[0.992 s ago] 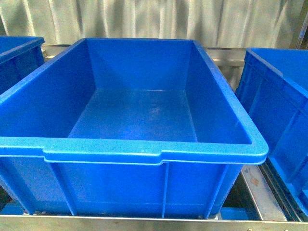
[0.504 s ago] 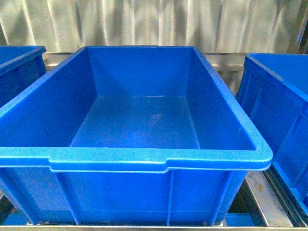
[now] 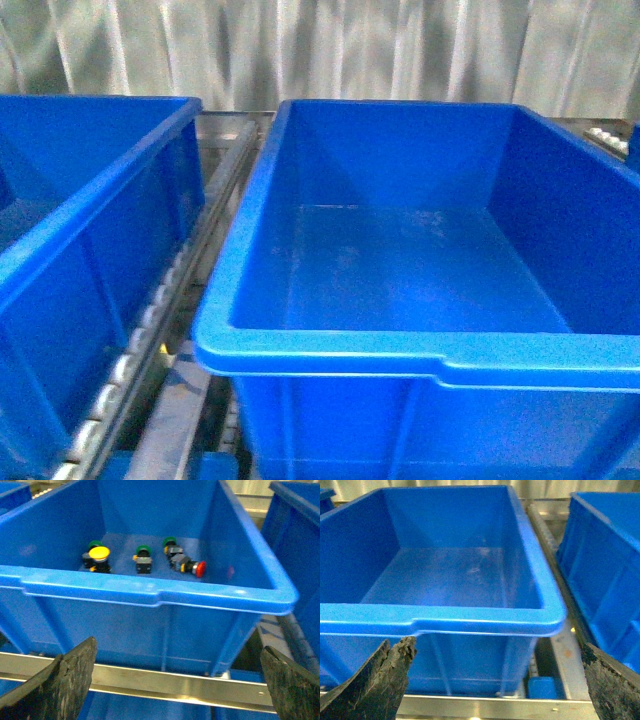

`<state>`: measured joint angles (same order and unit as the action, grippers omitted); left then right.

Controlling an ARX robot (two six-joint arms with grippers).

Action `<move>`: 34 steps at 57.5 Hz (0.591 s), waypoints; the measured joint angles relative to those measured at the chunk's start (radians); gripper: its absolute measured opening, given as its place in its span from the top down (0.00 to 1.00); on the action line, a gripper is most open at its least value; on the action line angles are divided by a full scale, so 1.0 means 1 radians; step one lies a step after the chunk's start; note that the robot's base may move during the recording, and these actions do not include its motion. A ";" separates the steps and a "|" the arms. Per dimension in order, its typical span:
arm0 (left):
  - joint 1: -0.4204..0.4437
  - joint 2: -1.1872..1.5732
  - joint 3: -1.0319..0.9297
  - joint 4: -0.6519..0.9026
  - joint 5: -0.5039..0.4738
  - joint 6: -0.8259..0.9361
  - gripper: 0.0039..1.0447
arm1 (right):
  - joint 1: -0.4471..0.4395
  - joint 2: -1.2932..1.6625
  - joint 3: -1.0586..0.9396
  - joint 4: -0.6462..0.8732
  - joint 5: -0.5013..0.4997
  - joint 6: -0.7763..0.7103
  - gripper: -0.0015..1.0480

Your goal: Pick red and yellow buttons and place in box

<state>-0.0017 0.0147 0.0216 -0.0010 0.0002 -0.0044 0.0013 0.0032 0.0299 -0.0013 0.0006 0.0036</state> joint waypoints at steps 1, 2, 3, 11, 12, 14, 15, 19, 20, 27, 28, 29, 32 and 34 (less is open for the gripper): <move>0.000 0.000 0.000 0.000 0.000 0.000 0.07 | 0.000 0.000 0.000 0.000 0.000 0.000 0.06; 0.000 0.000 0.000 0.001 0.000 0.000 0.07 | 0.000 0.000 0.000 0.000 0.000 0.000 0.06; 0.000 0.000 0.000 0.000 0.000 0.000 0.07 | 0.000 0.000 0.000 0.000 0.001 0.000 0.06; 0.000 0.000 0.000 0.001 0.000 0.000 0.07 | 0.000 0.000 0.000 0.000 0.002 0.000 0.06; 0.000 0.000 0.000 0.000 0.000 0.000 0.07 | 0.000 -0.001 0.000 0.000 0.001 0.000 0.06; 0.000 0.000 0.000 0.001 0.000 0.000 0.07 | 0.000 0.000 0.000 0.000 0.000 0.000 0.06; 0.000 0.000 0.000 0.000 -0.003 0.000 0.07 | 0.000 0.000 0.000 0.000 -0.003 0.000 0.06; 0.000 0.000 0.000 0.000 -0.007 0.000 0.07 | -0.001 0.000 0.000 0.000 -0.006 0.000 0.06; 0.000 0.000 0.000 0.000 -0.008 0.000 0.07 | -0.002 0.000 0.000 0.000 -0.006 0.000 0.06; 0.000 0.000 0.000 0.001 -0.003 0.000 0.07 | -0.002 0.000 -0.001 0.000 -0.005 0.000 0.06; 0.000 0.000 0.000 0.001 -0.003 0.000 0.07 | -0.002 0.000 -0.001 0.000 -0.005 0.000 0.06; 0.000 0.000 0.000 0.001 -0.003 0.000 0.07 | -0.002 0.000 -0.001 0.000 -0.005 0.000 0.06; 0.000 0.000 0.000 0.001 -0.003 0.000 0.07 | -0.002 0.000 -0.001 0.000 -0.005 0.000 0.06; 0.000 0.000 0.000 0.001 -0.003 0.000 0.07 | -0.002 -0.001 -0.001 0.000 -0.005 0.000 0.06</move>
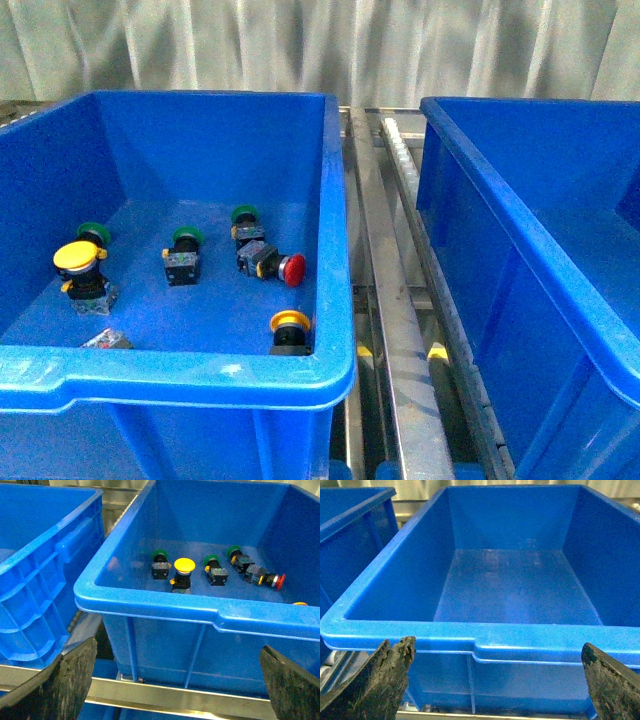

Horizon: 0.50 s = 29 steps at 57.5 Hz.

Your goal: Pick red and yellow buttons and place in box

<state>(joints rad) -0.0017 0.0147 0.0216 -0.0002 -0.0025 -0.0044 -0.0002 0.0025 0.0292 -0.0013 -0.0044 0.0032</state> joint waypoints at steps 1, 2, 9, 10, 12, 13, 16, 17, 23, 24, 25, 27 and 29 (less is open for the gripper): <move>0.000 0.000 0.000 0.000 0.000 0.000 0.07 | 0.000 0.000 0.000 0.000 0.000 0.000 0.06; 0.000 0.000 0.000 0.000 0.000 0.000 0.07 | 0.000 0.000 0.000 0.000 0.000 0.000 0.06; 0.000 0.000 0.000 0.000 0.000 0.000 0.07 | 0.000 0.000 0.000 0.000 0.001 0.000 0.06; 0.000 0.000 0.000 0.000 0.000 0.000 0.07 | 0.000 0.000 0.000 0.000 0.001 0.000 0.06; 0.000 0.000 0.000 0.000 0.001 0.000 0.07 | 0.000 0.000 0.000 0.000 0.002 0.000 0.06; 0.000 0.000 0.000 0.000 0.001 0.000 0.07 | 0.000 0.000 0.000 0.000 0.003 0.000 0.06; 0.000 0.000 0.000 0.000 0.002 0.000 0.07 | 0.000 0.000 0.000 0.000 0.004 0.000 0.06; 0.000 0.000 0.000 0.000 0.002 0.000 0.07 | 0.000 0.000 0.000 0.000 0.004 0.000 0.06; 0.000 0.000 0.000 0.000 0.002 0.000 0.07 | 0.000 0.000 0.000 0.000 0.004 0.000 0.06; 0.000 0.000 0.000 0.000 0.002 0.000 0.07 | 0.000 0.000 0.000 0.000 0.003 0.000 0.06; 0.000 0.000 0.000 0.000 0.002 0.000 0.07 | 0.000 0.000 0.000 0.000 0.004 0.000 0.06; 0.000 0.000 0.000 0.000 0.002 0.000 0.07 | 0.000 0.000 0.000 0.000 0.004 0.000 0.06; 0.000 0.000 0.000 0.000 0.002 0.000 0.07 | 0.000 0.000 0.000 0.000 0.004 0.000 0.06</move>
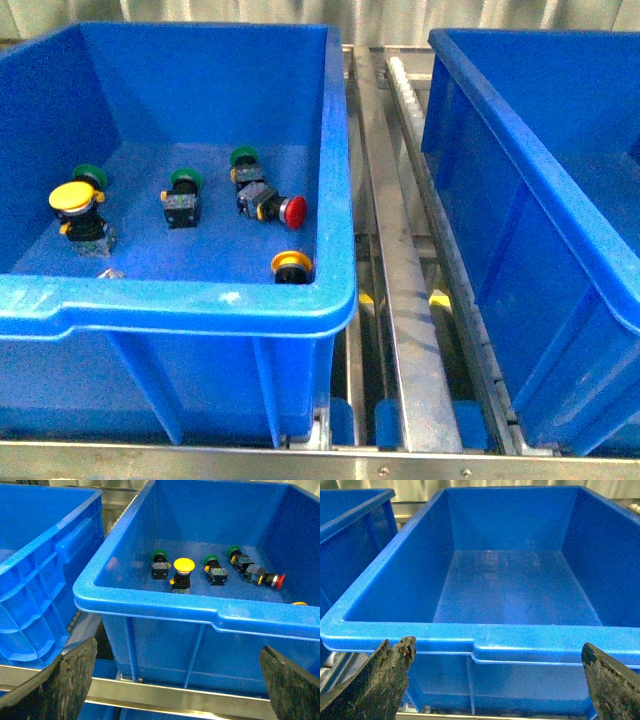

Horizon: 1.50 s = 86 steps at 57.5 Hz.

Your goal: Pick red and yellow buttons and place in box

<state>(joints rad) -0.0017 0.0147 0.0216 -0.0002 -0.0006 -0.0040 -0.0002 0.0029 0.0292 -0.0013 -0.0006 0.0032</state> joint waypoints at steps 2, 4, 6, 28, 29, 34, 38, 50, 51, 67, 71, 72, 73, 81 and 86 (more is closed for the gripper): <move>0.000 0.000 0.000 0.000 0.000 0.000 0.07 | 0.000 0.000 0.000 0.000 0.000 0.000 0.06; 0.001 0.001 0.000 -0.001 0.005 0.000 0.07 | 0.000 0.000 0.000 0.000 0.000 0.000 0.06; 0.021 0.020 0.008 -0.034 0.073 -0.017 0.07 | 0.000 0.000 0.000 0.000 0.000 0.000 0.06; 0.077 0.449 0.353 0.190 0.249 -0.165 0.07 | 0.000 0.000 0.000 0.000 0.000 0.000 0.06; 0.059 0.486 0.391 0.217 0.216 -0.166 0.07 | 0.000 0.000 0.000 0.000 0.000 0.000 0.06; 0.006 0.607 0.489 0.285 0.131 -0.165 0.07 | 0.000 0.000 0.000 0.000 0.000 0.000 0.06; -0.024 0.716 0.551 0.317 0.069 -0.154 0.07 | 0.000 0.000 0.000 0.000 0.000 0.000 0.06; -0.074 1.063 0.721 0.369 -0.111 -0.124 0.07 | 0.000 0.000 0.000 0.000 0.000 0.000 0.06; -0.074 1.080 0.728 0.368 -0.117 -0.125 0.07 | 0.000 0.000 0.000 0.000 0.000 0.000 0.06; -0.116 1.405 0.898 0.397 -0.195 -0.143 0.07 | 0.000 0.000 0.000 0.000 0.000 0.000 0.06; -0.129 1.465 0.932 0.382 -0.217 -0.144 0.07 | 0.000 0.000 0.000 0.000 0.000 0.000 0.06; -0.130 1.474 0.938 0.378 -0.221 -0.145 0.07 | 0.000 0.000 0.000 0.000 0.000 0.000 0.06; -0.134 1.491 0.949 0.373 -0.230 -0.149 0.07 | 0.000 0.000 0.000 0.000 0.000 0.000 0.06; -0.147 1.579 1.005 0.359 -0.269 -0.150 0.07 | 0.000 0.000 0.000 0.000 0.000 0.000 0.06; -0.150 1.646 1.043 0.355 -0.299 -0.150 0.07 | 0.000 0.000 0.000 0.000 0.000 0.000 0.06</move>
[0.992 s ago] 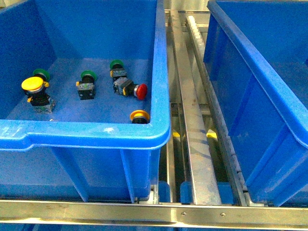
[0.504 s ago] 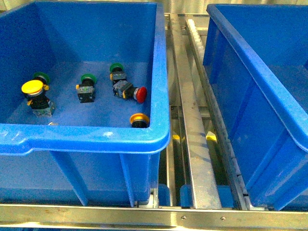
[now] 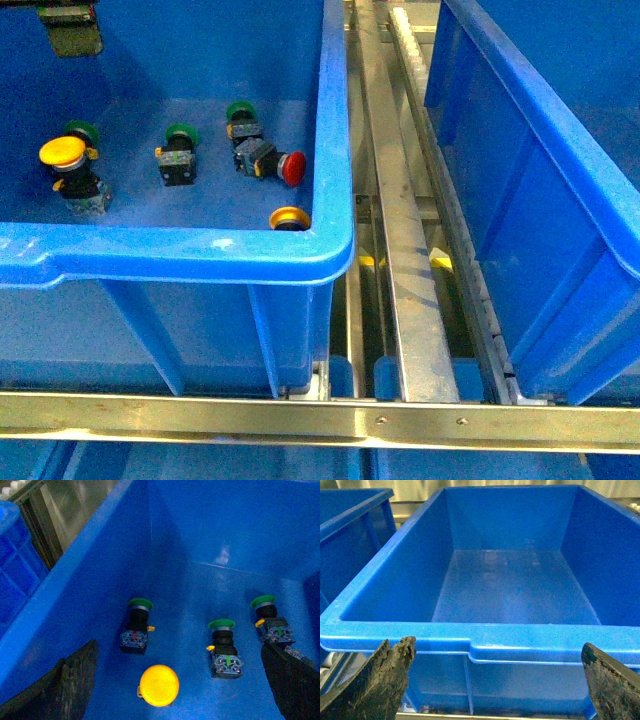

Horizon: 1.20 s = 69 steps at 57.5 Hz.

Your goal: Pick red and yellow buttons and place in box

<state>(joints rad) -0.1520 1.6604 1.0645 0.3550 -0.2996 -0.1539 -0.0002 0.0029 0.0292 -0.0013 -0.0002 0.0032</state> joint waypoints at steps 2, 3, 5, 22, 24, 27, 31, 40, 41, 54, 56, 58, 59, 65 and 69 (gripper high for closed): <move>0.000 0.019 0.010 -0.003 -0.011 0.000 0.07 | 0.000 0.000 0.000 0.000 0.000 0.000 0.06; 0.000 0.030 0.014 -0.006 -0.015 0.000 0.07 | 0.000 0.000 0.000 0.000 0.000 0.000 0.06; 0.002 0.047 0.022 -0.008 -0.016 0.000 0.07 | 0.000 0.000 0.000 0.000 0.000 0.000 0.06; 0.006 0.137 0.042 -0.010 -0.021 0.000 0.07 | 0.000 0.000 0.000 0.000 0.000 0.000 0.06; 0.006 0.146 0.045 -0.010 -0.022 0.000 0.07 | 0.000 0.000 0.000 0.000 0.000 0.000 0.06; 0.008 0.159 0.052 -0.011 -0.024 0.000 0.07 | 0.000 0.000 0.000 0.000 0.000 0.000 0.06; 0.008 0.174 0.063 -0.023 -0.031 0.000 0.07 | 0.000 0.000 0.000 0.000 0.000 0.000 0.06; 0.008 0.200 0.082 -0.047 -0.037 0.000 0.07 | 0.000 0.000 0.000 0.000 0.000 0.000 0.06; 0.008 0.204 0.084 -0.050 -0.039 0.000 0.07 | 0.000 0.000 0.000 0.000 0.000 0.000 0.06; -0.005 0.246 0.096 -0.069 -0.044 -0.002 0.07 | 0.000 0.000 0.000 0.000 0.000 0.000 0.06; -0.007 0.254 0.098 -0.073 -0.045 -0.001 0.09 | 0.000 0.000 0.000 0.000 0.000 0.000 0.06; -0.009 0.261 0.100 -0.075 -0.051 -0.005 0.16 | 0.000 0.000 0.000 0.000 0.000 0.000 0.06; -0.009 0.264 0.102 -0.079 -0.053 -0.006 0.19 | 0.000 0.000 0.000 0.000 0.000 0.000 0.06; -0.012 0.276 0.108 -0.089 -0.064 -0.009 0.42 | 0.000 0.000 0.000 0.000 0.000 0.000 0.06; -0.012 0.276 0.111 -0.089 -0.067 -0.009 0.55 | 0.000 0.000 0.000 0.000 0.000 0.000 0.06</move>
<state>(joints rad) -0.1638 1.9362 1.1751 0.2661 -0.3668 -0.1627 -0.0002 0.0029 0.0292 -0.0013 -0.0002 0.0032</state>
